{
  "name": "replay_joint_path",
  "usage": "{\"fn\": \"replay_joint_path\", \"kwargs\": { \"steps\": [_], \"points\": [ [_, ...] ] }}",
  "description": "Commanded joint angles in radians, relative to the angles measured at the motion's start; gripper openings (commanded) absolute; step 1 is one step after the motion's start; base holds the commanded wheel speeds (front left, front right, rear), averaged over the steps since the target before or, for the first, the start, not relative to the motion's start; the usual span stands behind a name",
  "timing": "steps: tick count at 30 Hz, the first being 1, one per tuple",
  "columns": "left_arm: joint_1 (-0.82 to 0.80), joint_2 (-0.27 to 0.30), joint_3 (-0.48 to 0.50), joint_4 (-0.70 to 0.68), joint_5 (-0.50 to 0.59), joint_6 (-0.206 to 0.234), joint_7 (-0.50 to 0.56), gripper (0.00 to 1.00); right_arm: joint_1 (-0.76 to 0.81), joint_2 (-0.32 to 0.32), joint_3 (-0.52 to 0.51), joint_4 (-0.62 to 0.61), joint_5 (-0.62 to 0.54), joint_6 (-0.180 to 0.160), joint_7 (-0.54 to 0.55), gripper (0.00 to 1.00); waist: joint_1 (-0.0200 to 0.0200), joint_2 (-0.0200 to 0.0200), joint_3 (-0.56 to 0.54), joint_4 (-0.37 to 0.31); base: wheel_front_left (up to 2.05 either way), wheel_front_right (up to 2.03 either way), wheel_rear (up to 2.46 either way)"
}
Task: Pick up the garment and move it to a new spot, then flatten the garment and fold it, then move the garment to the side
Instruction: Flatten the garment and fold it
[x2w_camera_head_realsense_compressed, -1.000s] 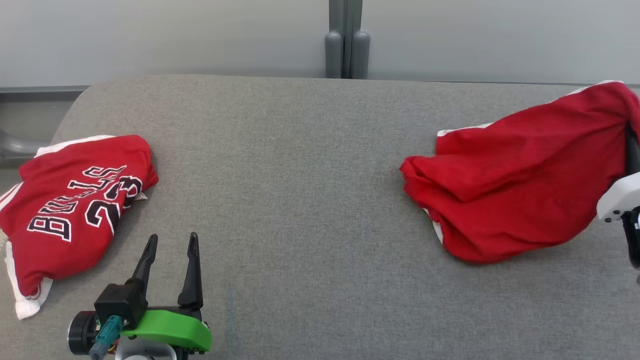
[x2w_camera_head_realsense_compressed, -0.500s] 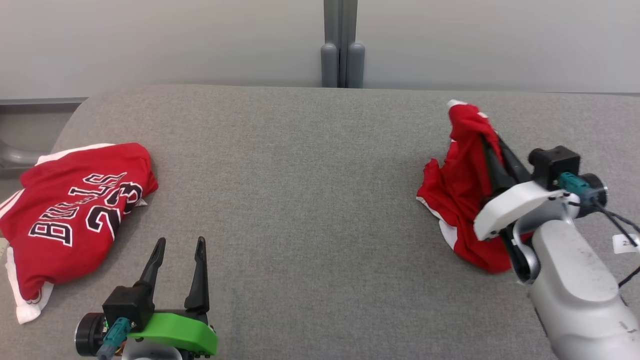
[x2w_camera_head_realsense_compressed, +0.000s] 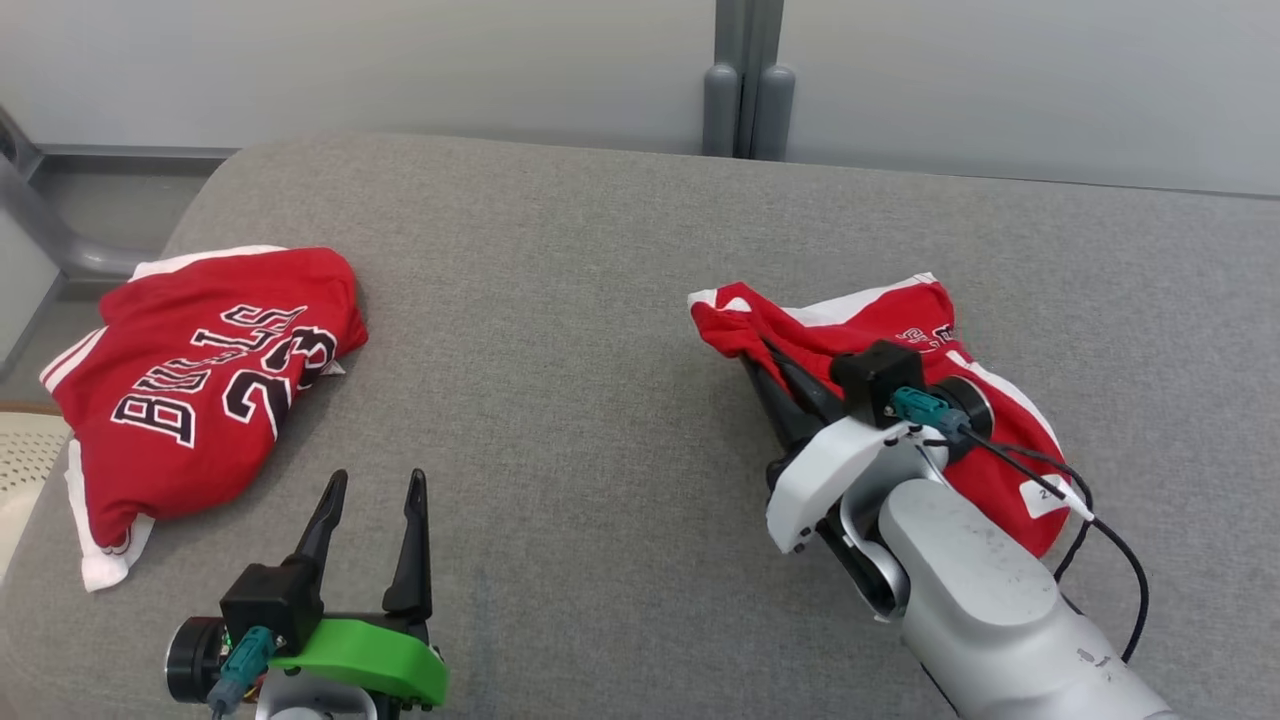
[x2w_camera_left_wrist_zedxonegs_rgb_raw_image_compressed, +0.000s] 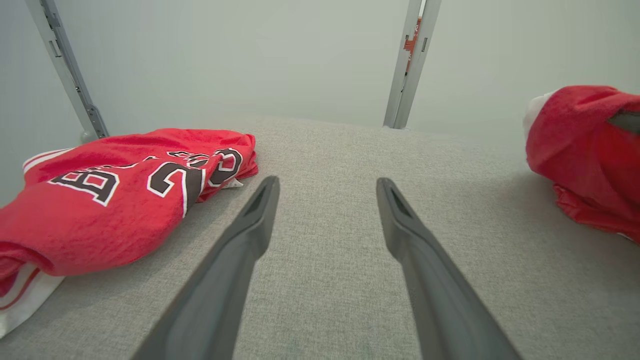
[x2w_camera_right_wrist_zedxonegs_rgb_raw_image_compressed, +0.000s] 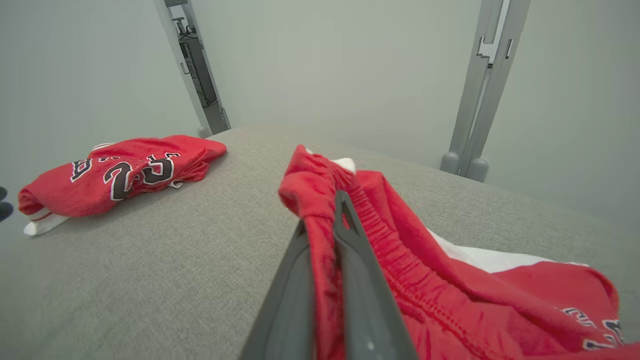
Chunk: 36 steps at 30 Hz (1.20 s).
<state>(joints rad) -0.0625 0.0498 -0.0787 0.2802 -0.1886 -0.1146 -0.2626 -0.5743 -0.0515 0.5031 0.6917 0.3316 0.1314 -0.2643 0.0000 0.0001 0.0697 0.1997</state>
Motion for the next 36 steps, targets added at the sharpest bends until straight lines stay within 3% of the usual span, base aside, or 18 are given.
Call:
{"fn": "replay_joint_path", "kwargs": {
  "steps": [1, 5, 6, 7, 8, 12, 16, 22, 29, 36],
  "points": [
    [-0.017, 0.001, -0.007, 0.002, -0.006, 0.002, -0.003, 1.00, -0.010, 0.000, 0.035, -0.008, 0.045, -0.001, 0.000, 0.00, 0.0000, -0.0001, 0.008, 0.022, 0.00, 0.00, 0.00],
    [-0.024, 0.002, -0.012, 0.006, -0.008, 0.004, -0.003, 1.00, -0.016, 0.000, 0.167, -0.024, 0.141, -0.001, 0.000, 0.00, 0.0000, -0.0001, 0.011, 0.041, 0.00, 0.00, 0.00],
    [-0.027, 0.002, -0.011, 0.007, -0.008, 0.005, -0.003, 1.00, -0.019, -0.001, 0.197, -0.026, 0.163, -0.001, 0.000, 0.04, 0.0000, -0.0001, 0.012, 0.043, 0.00, 0.00, 0.00],
    [-0.028, 0.002, -0.011, 0.007, -0.008, 0.005, -0.003, 1.00, -0.021, -0.001, 0.221, -0.026, 0.178, -0.001, 0.000, 0.15, 0.0000, -0.0001, 0.013, 0.045, 0.00, 0.00, 0.00],
    [-0.029, 0.002, -0.011, 0.007, -0.008, 0.005, -0.003, 1.00, -0.024, -0.001, 0.242, -0.025, 0.196, -0.001, 0.000, 1.00, 0.0000, -0.0001, 0.013, 0.046, 0.00, 0.00, 0.00],
    [-0.024, 0.002, -0.004, 0.004, -0.008, 0.010, -0.003, 1.00, -0.032, -0.001, 0.268, -0.030, 0.230, -0.001, 0.000, 1.00, 0.0000, -0.0001, 0.012, 0.038, 0.00, 0.00, 0.00],
    [-0.013, 0.002, 0.002, 0.004, -0.007, 0.014, -0.003, 1.00, -0.037, -0.001, 0.230, -0.012, 0.209, -0.001, 0.000, 1.00, 0.0000, -0.0001, 0.007, 0.015, 0.00, 0.00, 0.00],
    [-0.006, 0.002, 0.011, -0.001, -0.002, 0.016, -0.003, 1.00, 0.004, -0.007, 0.060, -0.039, 0.125, -0.001, 0.000, 1.00, 0.0000, -0.0001, -0.008, -0.024, 0.00, 0.00, 0.00],
    [0.009, 0.002, 0.029, -0.009, 0.010, 0.015, -0.003, 1.00, 0.132, -0.072, -0.160, -0.204, 0.007, -0.001, 0.000, 1.00, 0.0000, -0.0001, -0.024, -0.069, 0.00, 0.00, 0.00],
    [0.022, 0.002, 0.044, -0.017, 0.017, 0.013, -0.003, 1.00, 0.286, -0.114, -0.280, -0.361, -0.058, -0.001, 0.000, 1.00, 0.0000, -0.0001, -0.032, -0.102, 0.00, 0.00, 0.00]
  ]
}}
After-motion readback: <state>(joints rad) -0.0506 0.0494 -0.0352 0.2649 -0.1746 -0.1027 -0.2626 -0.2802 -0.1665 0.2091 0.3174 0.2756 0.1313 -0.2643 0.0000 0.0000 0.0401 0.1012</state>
